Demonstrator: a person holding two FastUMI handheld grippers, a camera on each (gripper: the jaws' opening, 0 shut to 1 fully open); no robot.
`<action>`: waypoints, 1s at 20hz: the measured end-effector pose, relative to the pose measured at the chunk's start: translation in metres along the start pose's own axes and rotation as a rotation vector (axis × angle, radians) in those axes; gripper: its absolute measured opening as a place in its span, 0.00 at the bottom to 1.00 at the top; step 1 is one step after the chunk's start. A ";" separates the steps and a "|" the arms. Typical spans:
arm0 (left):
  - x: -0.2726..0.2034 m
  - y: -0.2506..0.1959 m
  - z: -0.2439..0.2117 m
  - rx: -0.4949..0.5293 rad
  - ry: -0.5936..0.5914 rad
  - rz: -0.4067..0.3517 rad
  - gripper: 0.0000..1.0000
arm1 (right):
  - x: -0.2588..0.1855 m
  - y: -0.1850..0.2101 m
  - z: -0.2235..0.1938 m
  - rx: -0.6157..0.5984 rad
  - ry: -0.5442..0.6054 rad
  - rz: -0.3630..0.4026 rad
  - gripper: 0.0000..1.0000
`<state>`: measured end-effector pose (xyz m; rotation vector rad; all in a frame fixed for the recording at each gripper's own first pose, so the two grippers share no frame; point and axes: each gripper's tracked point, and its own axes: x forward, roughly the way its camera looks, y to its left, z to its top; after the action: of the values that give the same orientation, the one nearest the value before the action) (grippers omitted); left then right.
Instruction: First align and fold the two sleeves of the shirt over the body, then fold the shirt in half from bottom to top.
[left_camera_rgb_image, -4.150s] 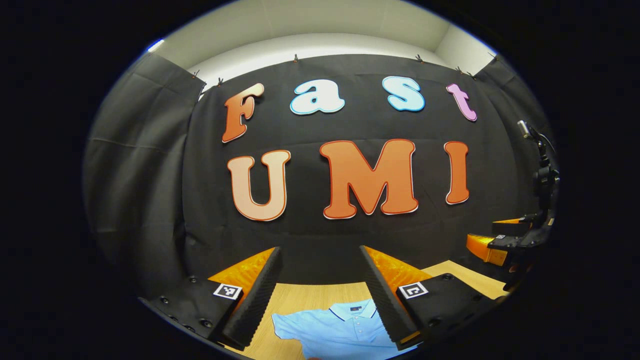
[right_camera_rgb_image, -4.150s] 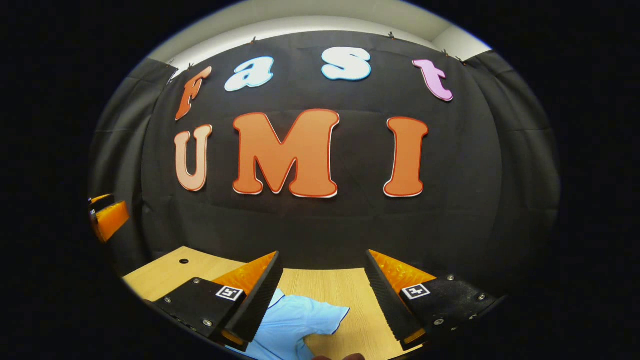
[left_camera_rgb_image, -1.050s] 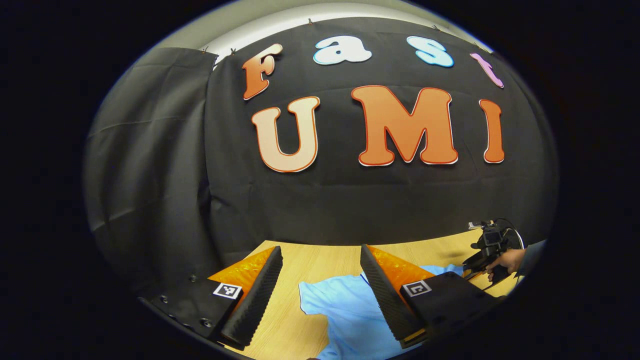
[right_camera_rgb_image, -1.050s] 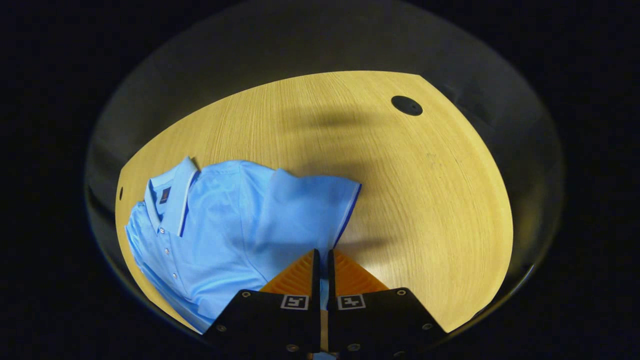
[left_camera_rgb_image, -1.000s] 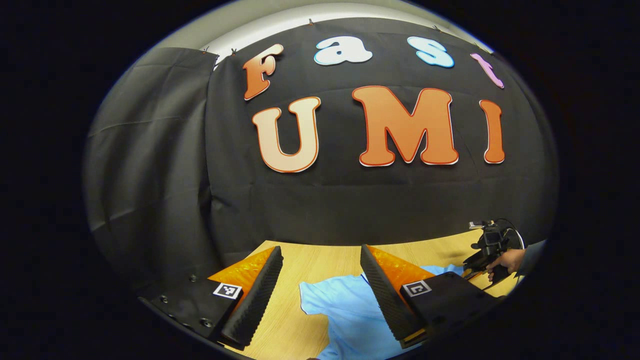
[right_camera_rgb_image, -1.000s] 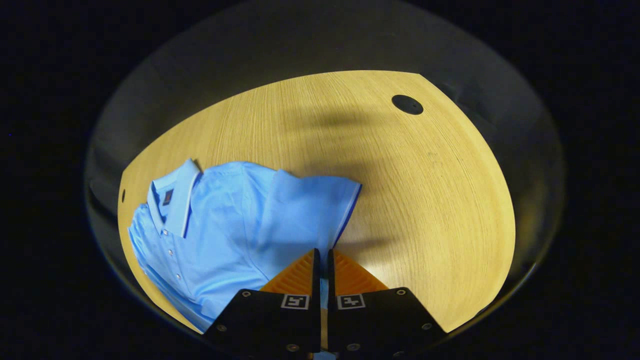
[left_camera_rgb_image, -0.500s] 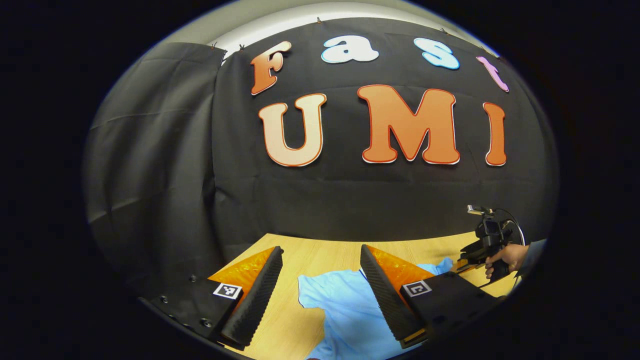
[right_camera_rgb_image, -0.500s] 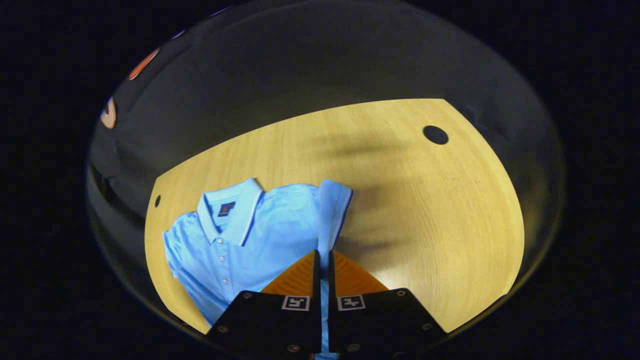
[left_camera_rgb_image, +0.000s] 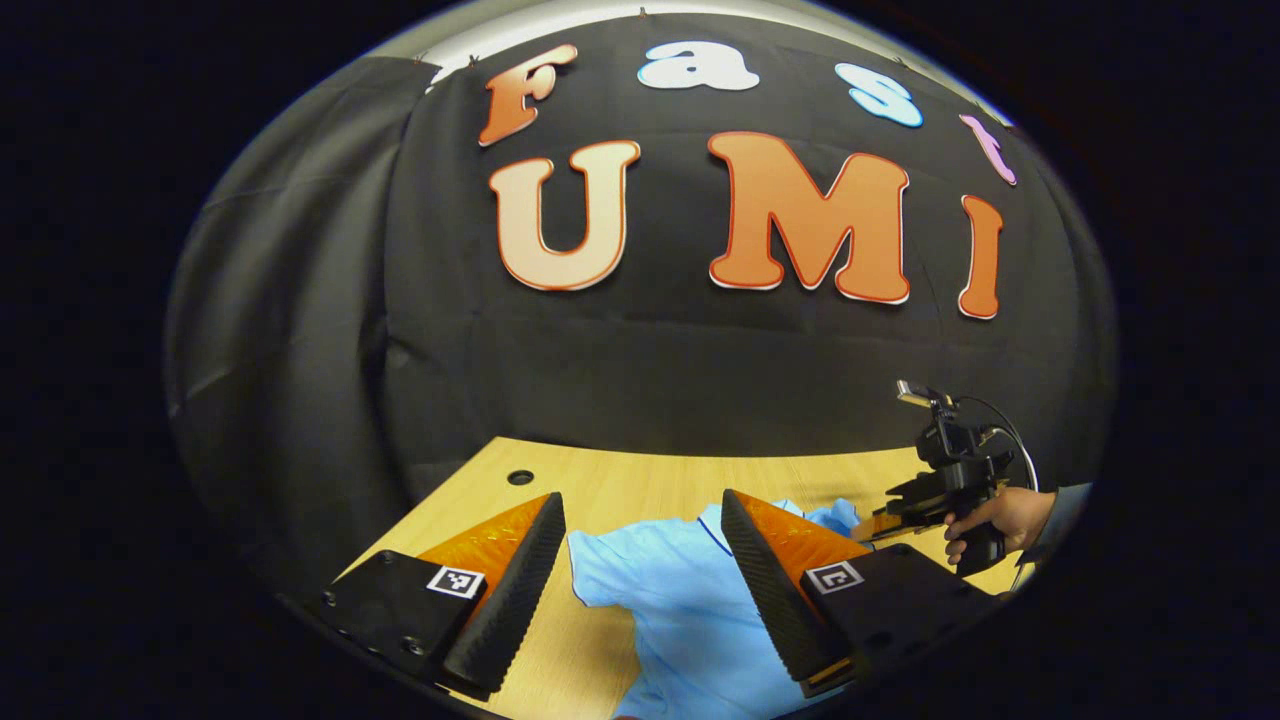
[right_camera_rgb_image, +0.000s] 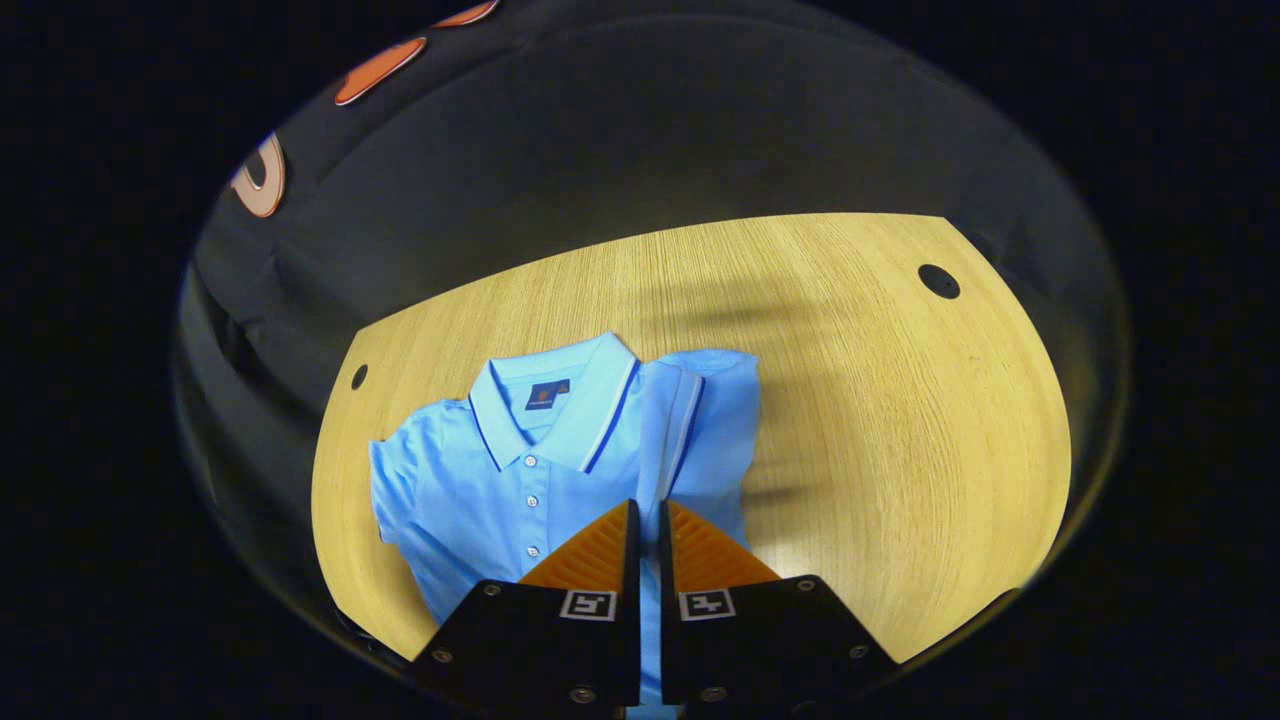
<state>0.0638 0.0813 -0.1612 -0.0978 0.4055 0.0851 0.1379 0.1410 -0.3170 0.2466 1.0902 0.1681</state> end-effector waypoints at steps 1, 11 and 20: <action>0.012 0.006 -0.003 -0.011 0.023 -0.016 1.00 | 0.003 0.006 -0.002 0.010 0.000 0.000 0.09; 0.111 0.054 -0.066 -0.098 0.239 -0.147 0.98 | 0.003 0.045 -0.007 0.064 -0.029 -0.010 0.21; 0.175 0.056 -0.160 -0.071 0.603 -0.134 0.98 | -0.030 0.045 0.005 -0.088 -0.179 -0.011 0.80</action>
<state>0.1556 0.1297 -0.3817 -0.2217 0.9967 -0.0660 0.1280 0.1764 -0.2770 0.1732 0.9046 0.1802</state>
